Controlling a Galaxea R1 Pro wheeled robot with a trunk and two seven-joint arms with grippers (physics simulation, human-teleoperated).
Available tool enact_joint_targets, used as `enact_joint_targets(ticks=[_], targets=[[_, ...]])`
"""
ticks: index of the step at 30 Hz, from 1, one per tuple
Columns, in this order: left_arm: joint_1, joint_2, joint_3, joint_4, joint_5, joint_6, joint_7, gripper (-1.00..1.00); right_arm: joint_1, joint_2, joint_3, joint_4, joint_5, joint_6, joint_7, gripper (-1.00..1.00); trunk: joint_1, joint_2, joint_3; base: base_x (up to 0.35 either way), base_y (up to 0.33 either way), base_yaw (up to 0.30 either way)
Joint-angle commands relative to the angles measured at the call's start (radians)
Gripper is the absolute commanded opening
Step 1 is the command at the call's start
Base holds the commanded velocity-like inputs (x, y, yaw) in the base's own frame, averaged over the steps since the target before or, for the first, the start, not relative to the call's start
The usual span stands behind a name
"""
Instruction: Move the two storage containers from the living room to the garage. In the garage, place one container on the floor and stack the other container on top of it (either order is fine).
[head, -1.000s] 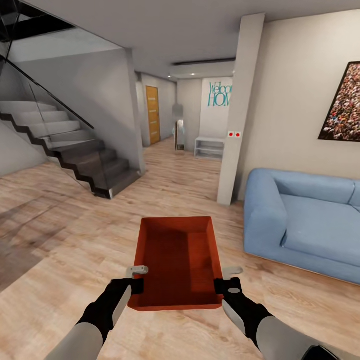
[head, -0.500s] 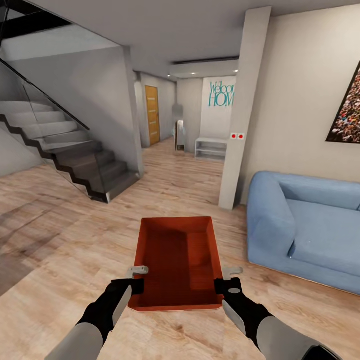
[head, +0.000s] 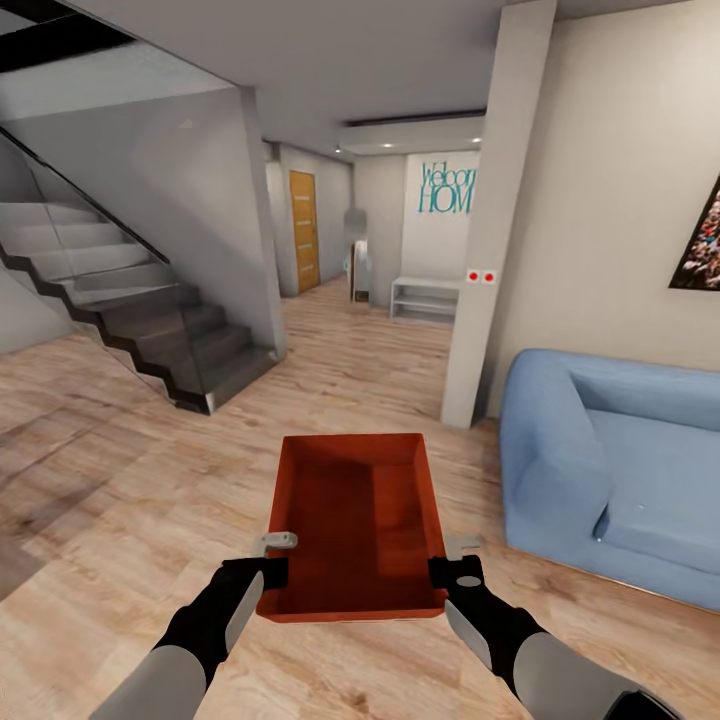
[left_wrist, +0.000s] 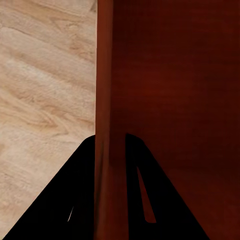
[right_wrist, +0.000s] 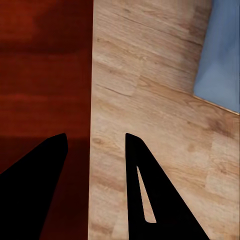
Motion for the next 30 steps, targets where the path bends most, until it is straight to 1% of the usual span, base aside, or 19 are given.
enact_joint_targets(ticks=[1, 5, 30], targets=[[-0.001, -0.001, 0.027, -0.005, -0.032, 0.007, 0.024, -1.0, 0.0, 0.017, 0.002, -0.003, -0.014, 0.005, -0.008, -1.0, 0.001, -0.001, -0.002, 0.322, 0.0, 0.056], [-0.001, -0.001, 0.027, -0.005, -0.032, 0.007, 0.024, -1.0, 0.0, 0.017, 0.002, -0.003, -0.014, 0.005, -0.007, -1.0, 0.001, -0.001, -0.002, 0.322, 0.0, 0.235], [-0.001, -0.001, 0.027, -0.005, -0.032, 0.007, 0.024, -1.0, 0.0, 0.017, 0.002, -0.003, -0.014, 0.004, -0.009, -1.0, 0.001, -0.001, -0.002, 0.322, 0.0, 0.002]])
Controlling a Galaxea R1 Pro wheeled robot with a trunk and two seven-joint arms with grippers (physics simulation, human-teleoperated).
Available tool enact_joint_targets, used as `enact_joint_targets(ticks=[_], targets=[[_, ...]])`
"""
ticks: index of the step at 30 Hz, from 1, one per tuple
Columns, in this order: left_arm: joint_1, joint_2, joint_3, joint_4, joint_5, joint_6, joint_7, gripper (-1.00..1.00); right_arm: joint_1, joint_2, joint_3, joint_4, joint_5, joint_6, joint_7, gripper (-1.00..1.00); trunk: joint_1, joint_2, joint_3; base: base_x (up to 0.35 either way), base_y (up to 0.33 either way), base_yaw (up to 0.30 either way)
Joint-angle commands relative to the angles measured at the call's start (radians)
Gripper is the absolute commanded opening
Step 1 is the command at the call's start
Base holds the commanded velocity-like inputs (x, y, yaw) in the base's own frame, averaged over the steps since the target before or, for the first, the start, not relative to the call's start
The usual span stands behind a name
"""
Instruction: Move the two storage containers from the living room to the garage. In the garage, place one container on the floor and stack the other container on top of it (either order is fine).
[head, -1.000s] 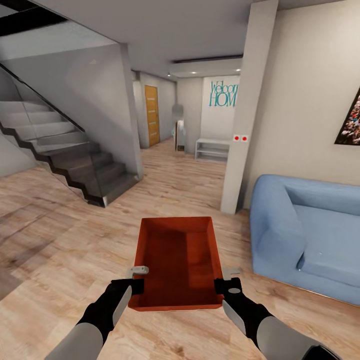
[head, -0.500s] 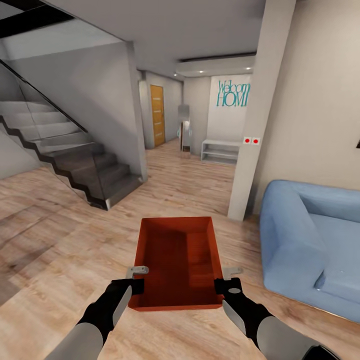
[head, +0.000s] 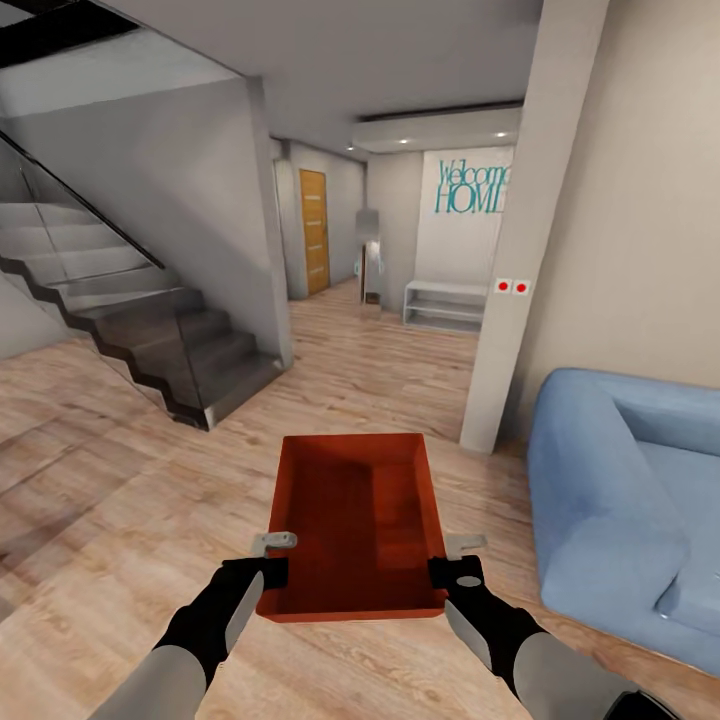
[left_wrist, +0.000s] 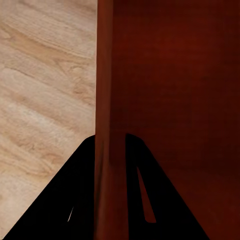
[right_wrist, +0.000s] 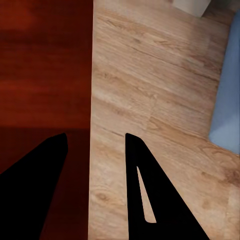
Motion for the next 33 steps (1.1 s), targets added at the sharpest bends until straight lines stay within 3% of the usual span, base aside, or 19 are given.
enact_joint_targets(ticks=[1, 33], targets=[[-0.001, -0.001, 0.025, -0.005, -0.029, 0.009, 0.026, -1.0, 0.0, 0.016, 0.0, -0.003, -0.011, 0.005, -0.008, -1.0, 0.001, -0.001, -0.002, 0.323, 0.0, 0.0], [-0.001, -0.002, 0.025, -0.003, -0.029, 0.008, 0.026, -1.0, 0.0, 0.016, 0.0, -0.003, -0.011, -0.004, -0.007, -1.0, 0.001, -0.001, -0.002, 0.322, 0.0, 0.0]])
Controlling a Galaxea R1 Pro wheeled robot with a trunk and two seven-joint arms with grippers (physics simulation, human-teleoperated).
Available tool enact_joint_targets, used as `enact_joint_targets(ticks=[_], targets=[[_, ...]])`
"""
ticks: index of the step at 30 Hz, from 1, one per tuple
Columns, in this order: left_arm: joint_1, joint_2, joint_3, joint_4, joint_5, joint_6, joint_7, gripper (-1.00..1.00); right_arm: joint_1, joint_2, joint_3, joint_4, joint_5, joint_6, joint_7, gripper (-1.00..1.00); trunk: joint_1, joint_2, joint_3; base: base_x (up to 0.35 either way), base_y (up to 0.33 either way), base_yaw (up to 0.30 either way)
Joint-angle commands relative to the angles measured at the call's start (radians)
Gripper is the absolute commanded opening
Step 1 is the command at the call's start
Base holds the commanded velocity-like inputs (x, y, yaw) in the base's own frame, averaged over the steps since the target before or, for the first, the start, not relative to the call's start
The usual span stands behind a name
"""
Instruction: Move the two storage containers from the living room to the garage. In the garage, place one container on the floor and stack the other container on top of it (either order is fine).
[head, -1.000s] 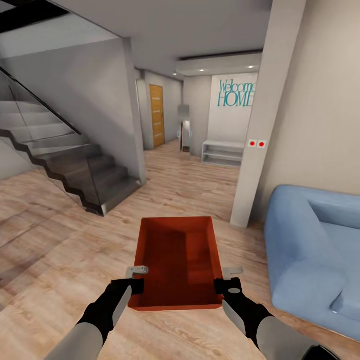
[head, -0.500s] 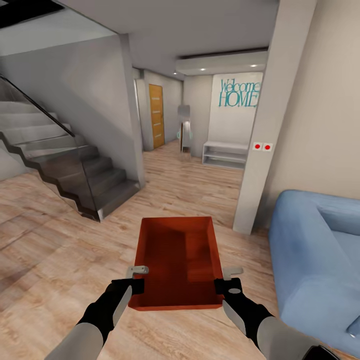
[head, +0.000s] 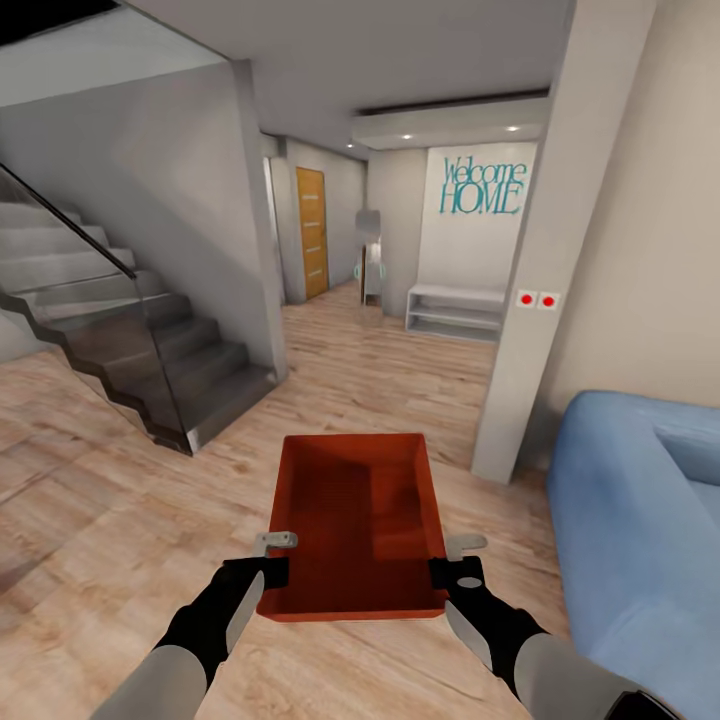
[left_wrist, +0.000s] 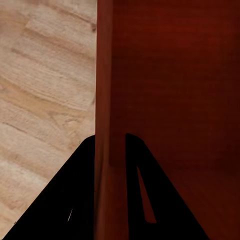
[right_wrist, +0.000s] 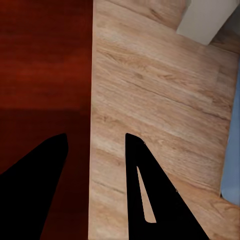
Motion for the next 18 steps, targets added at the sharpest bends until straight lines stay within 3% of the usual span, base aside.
enact_joint_targets(ticks=[1, 18], targets=[[0.0, 0.0, 0.03, -0.003, -0.027, 0.009, 0.024, -1.0, -0.001, 0.018, -0.006, -0.007, 0.002, 0.005, -0.008, -1.0, 0.001, -0.001, -0.002, 0.322, 0.0, 0.0], [0.0, -0.001, 0.03, -0.002, -0.027, 0.008, 0.024, -1.0, -0.001, 0.019, -0.006, -0.007, 0.0, 0.005, -0.008, -1.0, 0.001, -0.001, -0.002, 0.322, 0.0, 0.0]])
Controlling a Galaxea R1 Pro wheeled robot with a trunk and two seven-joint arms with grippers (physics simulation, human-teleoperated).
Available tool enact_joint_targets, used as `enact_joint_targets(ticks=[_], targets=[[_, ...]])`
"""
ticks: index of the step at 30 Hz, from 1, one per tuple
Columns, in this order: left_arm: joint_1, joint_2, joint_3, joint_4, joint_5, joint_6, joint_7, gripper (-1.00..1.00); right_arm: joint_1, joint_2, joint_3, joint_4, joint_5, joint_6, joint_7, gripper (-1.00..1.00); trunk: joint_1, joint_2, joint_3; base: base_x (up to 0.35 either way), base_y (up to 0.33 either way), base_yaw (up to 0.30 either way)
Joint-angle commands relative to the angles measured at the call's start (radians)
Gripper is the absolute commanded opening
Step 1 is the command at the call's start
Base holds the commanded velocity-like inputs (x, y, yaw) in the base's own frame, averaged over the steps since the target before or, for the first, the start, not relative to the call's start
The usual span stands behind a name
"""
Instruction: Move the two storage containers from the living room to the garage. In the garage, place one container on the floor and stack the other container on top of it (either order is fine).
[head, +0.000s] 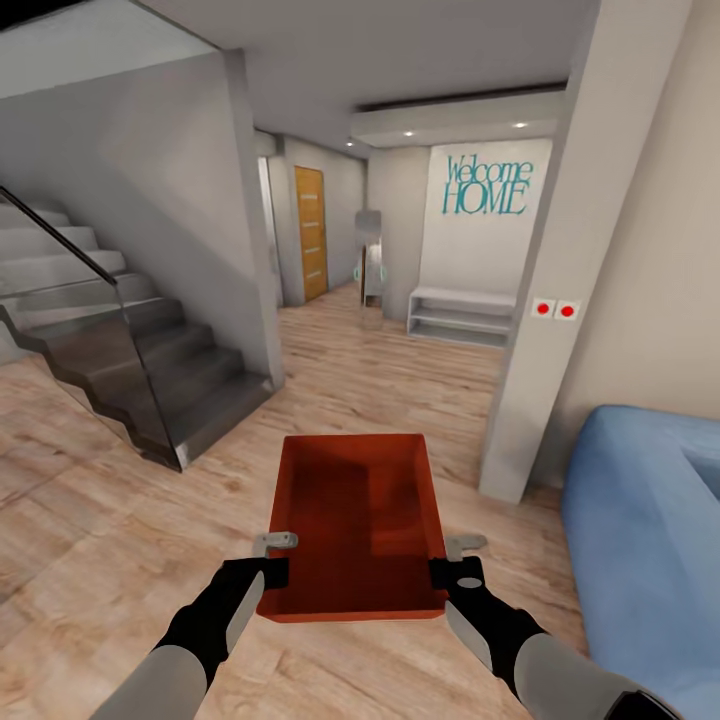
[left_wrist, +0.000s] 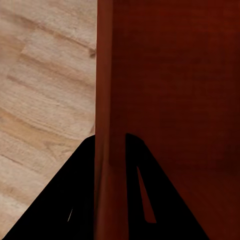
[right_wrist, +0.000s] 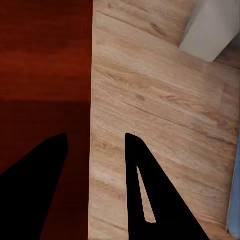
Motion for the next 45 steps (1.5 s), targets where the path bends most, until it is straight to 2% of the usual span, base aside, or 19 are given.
enact_joint_targets(ticks=[1, 45], targets=[[-0.001, 0.0, 0.028, -0.003, -0.027, 0.008, 0.024, -1.0, -0.001, 0.018, -0.008, -0.01, 0.001, 0.005, -0.008, -1.0, 0.001, -0.001, -0.002, 0.322, 0.0, 0.0], [-0.001, 0.0, 0.028, -0.003, -0.027, 0.008, 0.024, -1.0, 0.0, 0.018, -0.007, -0.01, 0.001, 0.004, -0.008, -1.0, 0.001, -0.001, -0.002, 0.322, 0.0, 0.0]])
